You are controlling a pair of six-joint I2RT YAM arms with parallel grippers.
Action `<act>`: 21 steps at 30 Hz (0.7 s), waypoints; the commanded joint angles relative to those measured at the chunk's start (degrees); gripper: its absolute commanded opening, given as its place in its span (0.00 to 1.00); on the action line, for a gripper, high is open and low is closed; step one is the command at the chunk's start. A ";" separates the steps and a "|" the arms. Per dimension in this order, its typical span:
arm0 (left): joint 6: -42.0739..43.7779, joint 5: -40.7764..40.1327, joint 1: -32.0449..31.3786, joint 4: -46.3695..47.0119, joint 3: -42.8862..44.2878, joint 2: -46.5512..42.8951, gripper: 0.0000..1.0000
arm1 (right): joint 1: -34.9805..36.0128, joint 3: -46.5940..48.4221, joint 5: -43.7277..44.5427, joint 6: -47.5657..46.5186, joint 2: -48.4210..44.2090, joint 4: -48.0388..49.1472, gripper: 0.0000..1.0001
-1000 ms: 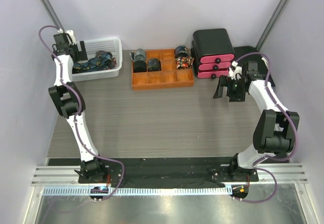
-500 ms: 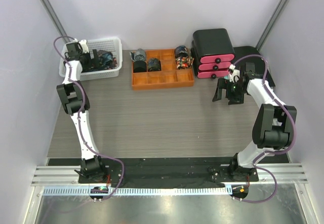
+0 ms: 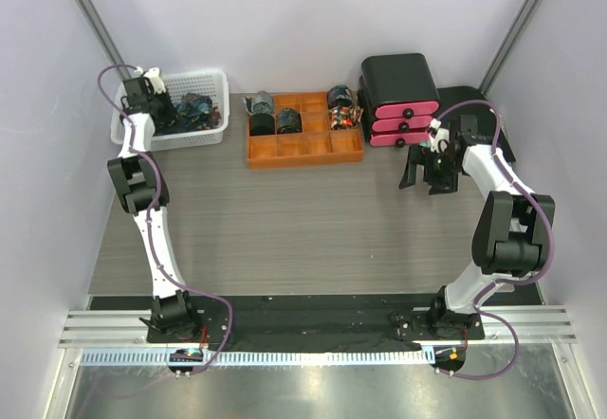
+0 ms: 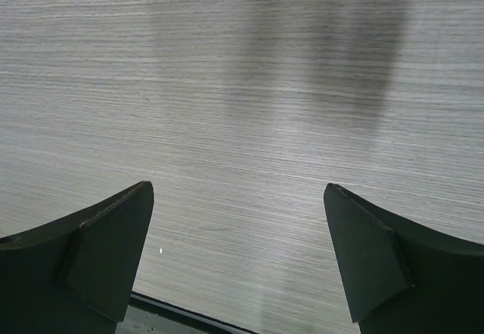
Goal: Roll the ties
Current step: Pick up the tie from the bin.
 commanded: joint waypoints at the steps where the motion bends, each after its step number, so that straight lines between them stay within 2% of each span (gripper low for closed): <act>1: -3.16 4.26 0.01 4.48 2.30 -3.67 0.00 | -0.16 2.27 0.94 -0.80 -0.36 -0.55 1.00; 9: -7.90 6.99 0.09 8.09 -0.08 -14.64 0.00 | -0.24 2.27 0.15 -0.54 -2.29 -0.46 1.00; 21: -11.77 11.47 -0.17 5.99 -5.35 -34.51 0.00 | -0.24 2.01 -3.98 -0.10 -6.51 -0.19 1.00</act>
